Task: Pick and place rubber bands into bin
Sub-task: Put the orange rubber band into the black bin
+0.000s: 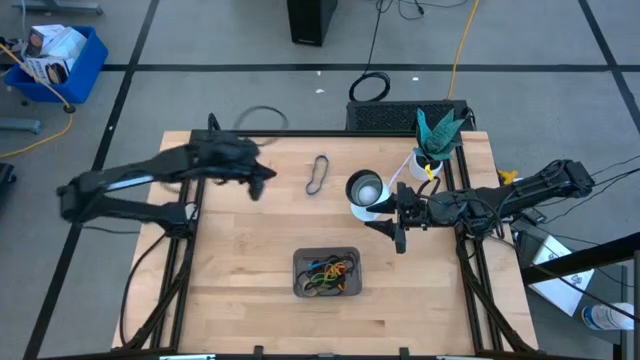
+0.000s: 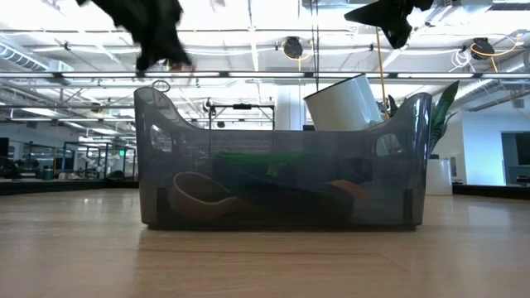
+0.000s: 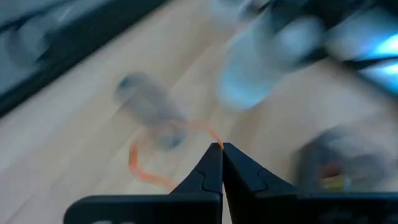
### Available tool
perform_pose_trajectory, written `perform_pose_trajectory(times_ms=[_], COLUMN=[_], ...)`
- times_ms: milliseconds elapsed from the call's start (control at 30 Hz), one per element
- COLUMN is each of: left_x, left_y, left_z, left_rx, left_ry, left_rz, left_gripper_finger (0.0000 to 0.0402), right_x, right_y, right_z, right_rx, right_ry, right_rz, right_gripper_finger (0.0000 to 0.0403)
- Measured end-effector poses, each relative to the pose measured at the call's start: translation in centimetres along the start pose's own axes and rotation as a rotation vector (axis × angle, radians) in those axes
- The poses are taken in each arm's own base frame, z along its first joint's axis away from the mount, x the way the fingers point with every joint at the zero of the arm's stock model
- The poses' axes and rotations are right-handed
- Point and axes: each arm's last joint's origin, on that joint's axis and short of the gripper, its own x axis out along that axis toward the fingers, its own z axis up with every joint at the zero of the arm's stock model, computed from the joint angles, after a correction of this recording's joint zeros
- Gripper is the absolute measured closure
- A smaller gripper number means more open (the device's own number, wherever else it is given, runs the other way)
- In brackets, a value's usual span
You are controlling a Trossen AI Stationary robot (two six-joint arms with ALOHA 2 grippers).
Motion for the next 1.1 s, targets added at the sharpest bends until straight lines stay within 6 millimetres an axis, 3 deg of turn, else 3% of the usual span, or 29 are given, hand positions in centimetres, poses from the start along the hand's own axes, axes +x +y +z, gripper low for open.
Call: perform_pose_trajectory(times_ms=[233, 333, 467, 633, 800, 933, 1100], left_x=[-8.0, -9.7, -10.3, -9.3, -7.2, -3.8, 1.7], left_y=[-3.1, -4.4, -6.2, -9.6, -13.8, -16.8, -19.9], left_z=[1.3, 1.4, 1.6, 2.3, 3.1, 2.3, -0.1], left_rx=[0.085, 0.103, 0.176, 0.309, 0.447, 0.528, 0.589], left_ry=[-0.396, -0.487, -0.503, -0.372, -0.138, 0.096, 0.273], left_rz=[-0.409, -0.527, -0.629, -0.653, -0.555, -0.416, -0.347], left_gripper_finger=[0.0398, 0.0399, 0.0399, 0.04, 0.04, 0.04, 0.04], right_x=[0.0, 0.0, 0.0, 0.0, 0.0, 0.0, 0.0], right_y=[0.0, 0.0, 0.0, 0.0, 0.0, 0.0, -0.1], right_z=[0.0, 0.0, 0.0, 0.0, 0.0, 0.0, -0.3], right_rx=[-0.042, -0.049, -0.05, -0.066, -0.069, -0.069, -0.077], right_ry=[0.0, 0.0, 0.001, 0.003, 0.003, 0.005, 0.027], right_rz=[0.0, 0.0, -0.001, -0.002, -0.002, -0.002, -0.011], right_gripper_finger=[0.0206, 0.0206, 0.0206, 0.0206, 0.0206, 0.0206, 0.0206])
